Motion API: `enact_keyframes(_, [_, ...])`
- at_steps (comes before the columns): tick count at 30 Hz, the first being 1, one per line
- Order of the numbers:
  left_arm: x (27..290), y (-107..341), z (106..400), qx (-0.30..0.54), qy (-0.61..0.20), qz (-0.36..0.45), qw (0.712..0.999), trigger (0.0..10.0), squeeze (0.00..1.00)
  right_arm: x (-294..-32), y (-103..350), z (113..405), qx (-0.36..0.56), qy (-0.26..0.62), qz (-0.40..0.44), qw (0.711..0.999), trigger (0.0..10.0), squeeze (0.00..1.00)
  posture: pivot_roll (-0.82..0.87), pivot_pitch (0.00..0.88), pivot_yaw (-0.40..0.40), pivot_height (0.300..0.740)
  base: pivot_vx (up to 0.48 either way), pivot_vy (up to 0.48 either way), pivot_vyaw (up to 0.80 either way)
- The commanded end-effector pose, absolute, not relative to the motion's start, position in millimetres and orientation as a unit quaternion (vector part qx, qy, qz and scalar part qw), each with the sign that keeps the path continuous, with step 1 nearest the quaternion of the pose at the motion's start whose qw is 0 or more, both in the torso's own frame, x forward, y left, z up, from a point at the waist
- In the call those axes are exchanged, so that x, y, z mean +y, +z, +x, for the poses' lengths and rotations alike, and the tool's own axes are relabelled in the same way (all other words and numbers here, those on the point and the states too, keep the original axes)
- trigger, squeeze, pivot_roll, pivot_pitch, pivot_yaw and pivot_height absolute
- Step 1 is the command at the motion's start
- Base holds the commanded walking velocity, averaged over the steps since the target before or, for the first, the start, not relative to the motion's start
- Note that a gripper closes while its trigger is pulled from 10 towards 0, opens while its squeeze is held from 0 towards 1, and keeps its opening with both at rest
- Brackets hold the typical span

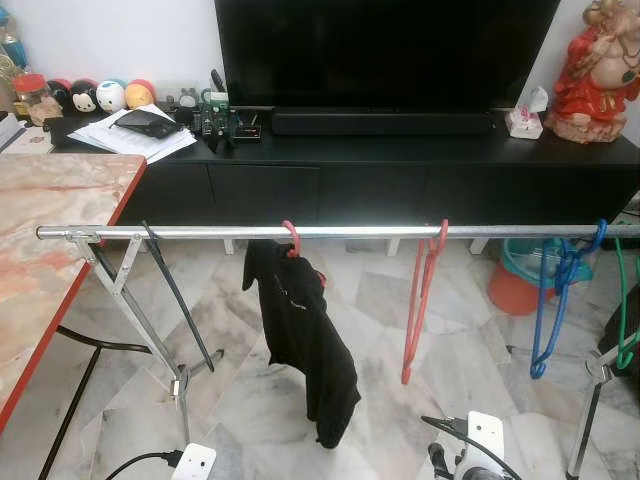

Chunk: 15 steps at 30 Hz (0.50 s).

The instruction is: Hang hanger

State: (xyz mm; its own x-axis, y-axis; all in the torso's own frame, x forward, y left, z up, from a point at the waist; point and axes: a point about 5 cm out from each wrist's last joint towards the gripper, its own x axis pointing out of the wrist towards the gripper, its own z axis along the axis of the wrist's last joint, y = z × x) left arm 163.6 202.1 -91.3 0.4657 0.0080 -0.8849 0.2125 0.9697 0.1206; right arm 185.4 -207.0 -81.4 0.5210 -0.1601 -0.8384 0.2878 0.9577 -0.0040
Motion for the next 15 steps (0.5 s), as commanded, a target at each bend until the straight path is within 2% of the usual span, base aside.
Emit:
enact_keyframes(1, [203.0,-93.0,159.3,0.519,-0.059,0.104,0.846,10.0,0.0,-208.5,-81.2,185.2,0.47,-0.135,0.069,0.869,10.0,0.0,-0.11,0.0,-0.016,0.74,0.0,0.0,0.0])
enact_keyframes(6, [202.6,-92.9,159.6,0.519,-0.059,0.103,0.847,10.0,0.0,-208.9,-81.0,185.6,0.469,-0.136,0.07,0.87,10.0,0.0,-0.11,0.0,-0.018,0.74,-0.145,0.0,0.0])
enact_keyframes(15, [203.0,-92.8,159.9,0.519,-0.059,0.102,0.847,10.0,0.0,-208.6,-80.8,186.0,0.469,-0.135,0.069,0.87,10.0,0.0,-0.11,0.0,-0.015,0.74,-0.242,0.0,0.0])
